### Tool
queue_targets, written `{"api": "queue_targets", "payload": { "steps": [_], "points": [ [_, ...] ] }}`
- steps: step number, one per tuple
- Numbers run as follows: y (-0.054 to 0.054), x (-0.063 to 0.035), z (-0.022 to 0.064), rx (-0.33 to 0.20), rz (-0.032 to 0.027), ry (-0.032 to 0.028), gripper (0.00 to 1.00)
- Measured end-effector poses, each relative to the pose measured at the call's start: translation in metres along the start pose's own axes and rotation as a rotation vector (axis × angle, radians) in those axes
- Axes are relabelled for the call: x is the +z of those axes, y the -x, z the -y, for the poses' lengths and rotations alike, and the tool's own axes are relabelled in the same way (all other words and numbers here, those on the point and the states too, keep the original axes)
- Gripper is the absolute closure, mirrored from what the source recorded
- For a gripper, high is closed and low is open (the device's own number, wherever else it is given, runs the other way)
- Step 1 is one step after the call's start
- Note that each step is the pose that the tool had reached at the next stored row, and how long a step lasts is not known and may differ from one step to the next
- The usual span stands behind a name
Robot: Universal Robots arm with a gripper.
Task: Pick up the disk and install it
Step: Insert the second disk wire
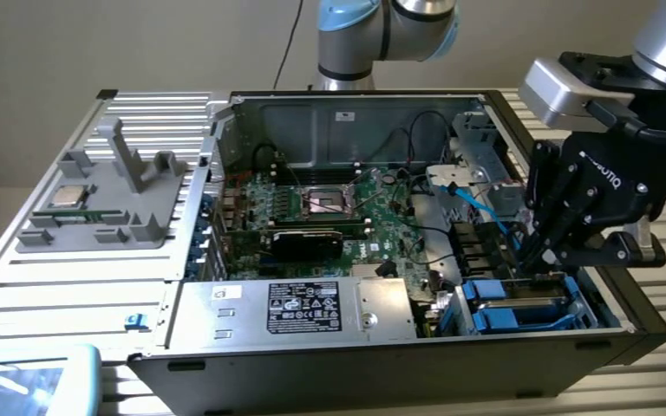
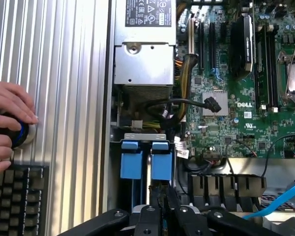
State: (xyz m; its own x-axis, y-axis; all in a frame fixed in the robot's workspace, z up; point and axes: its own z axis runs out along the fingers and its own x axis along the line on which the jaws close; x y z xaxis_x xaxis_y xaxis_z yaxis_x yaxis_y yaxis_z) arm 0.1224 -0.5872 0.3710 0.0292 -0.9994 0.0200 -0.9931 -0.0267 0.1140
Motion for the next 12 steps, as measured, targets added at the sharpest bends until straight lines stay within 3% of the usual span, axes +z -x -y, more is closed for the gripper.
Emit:
{"api": "queue_targets", "payload": {
  "steps": [4, 7, 9, 12],
  "points": [
    [0.0001, 0.0026, 0.0002, -0.072, -0.0086, -0.0060, 0.84],
    [0.0009, 0.0033, 0.0004, -0.111, -0.0142, -0.0152, 0.84],
    [0.0039, 0.0042, -0.0007, -0.116, -0.0154, -0.0205, 0.84],
    [0.0052, 0.0047, -0.0020, -0.118, -0.0158, -0.0216, 0.84]
  ]
}}
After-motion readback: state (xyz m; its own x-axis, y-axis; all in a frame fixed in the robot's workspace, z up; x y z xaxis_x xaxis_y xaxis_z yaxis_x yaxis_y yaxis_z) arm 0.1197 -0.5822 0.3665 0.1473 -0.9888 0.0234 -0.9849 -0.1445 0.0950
